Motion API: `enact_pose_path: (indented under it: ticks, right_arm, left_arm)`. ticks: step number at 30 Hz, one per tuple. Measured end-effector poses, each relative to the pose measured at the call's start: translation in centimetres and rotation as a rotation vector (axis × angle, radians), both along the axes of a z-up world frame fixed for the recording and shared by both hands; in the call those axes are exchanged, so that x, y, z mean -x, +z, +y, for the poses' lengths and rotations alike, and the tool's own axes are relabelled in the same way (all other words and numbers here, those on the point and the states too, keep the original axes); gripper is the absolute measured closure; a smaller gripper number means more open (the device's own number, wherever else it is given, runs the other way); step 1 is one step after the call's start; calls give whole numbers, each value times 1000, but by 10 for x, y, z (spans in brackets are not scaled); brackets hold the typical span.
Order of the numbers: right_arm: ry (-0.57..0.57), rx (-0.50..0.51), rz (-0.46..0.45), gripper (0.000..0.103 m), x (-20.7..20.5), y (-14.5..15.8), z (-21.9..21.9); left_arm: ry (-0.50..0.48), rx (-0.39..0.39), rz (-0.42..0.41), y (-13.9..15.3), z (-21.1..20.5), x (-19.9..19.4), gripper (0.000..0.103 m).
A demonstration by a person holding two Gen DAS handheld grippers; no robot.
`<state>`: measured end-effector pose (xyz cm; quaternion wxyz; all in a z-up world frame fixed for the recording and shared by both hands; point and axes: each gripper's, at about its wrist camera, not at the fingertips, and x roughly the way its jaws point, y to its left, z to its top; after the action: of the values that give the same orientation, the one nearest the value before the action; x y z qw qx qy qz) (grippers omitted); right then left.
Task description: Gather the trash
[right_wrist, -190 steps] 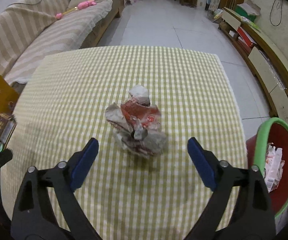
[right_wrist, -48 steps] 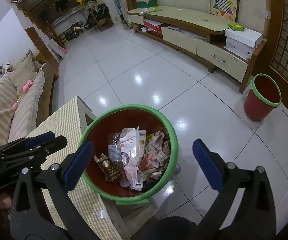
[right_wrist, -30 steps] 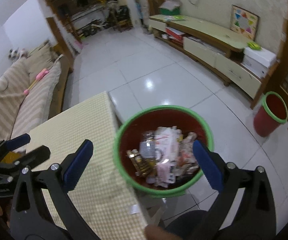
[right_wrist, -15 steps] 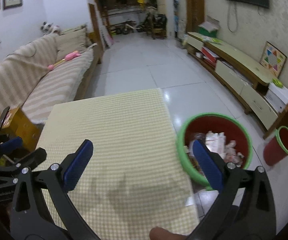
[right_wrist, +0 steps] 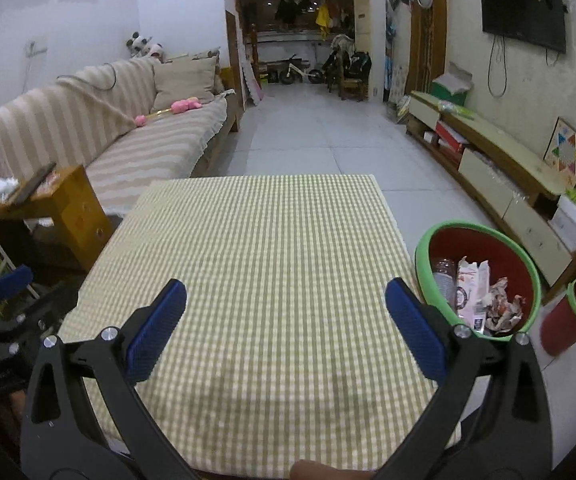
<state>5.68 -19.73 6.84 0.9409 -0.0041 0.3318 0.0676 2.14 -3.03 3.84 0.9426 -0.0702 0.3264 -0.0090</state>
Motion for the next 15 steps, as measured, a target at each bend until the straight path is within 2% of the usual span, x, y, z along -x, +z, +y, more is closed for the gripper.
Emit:
enact_pose_path:
  ticks: [4, 9, 15]
  right_arm:
    - [8, 24, -41, 5, 16, -7, 5]
    - [36, 56, -61, 5, 23, -10, 17]
    - [50, 36, -45, 5, 24, -13, 16]
  left_arm:
    - [23, -46, 19, -14, 3, -3, 8]
    - [55, -42, 61, -30, 18, -2, 8]
    - [21, -53, 25, -27, 10, 5, 8]
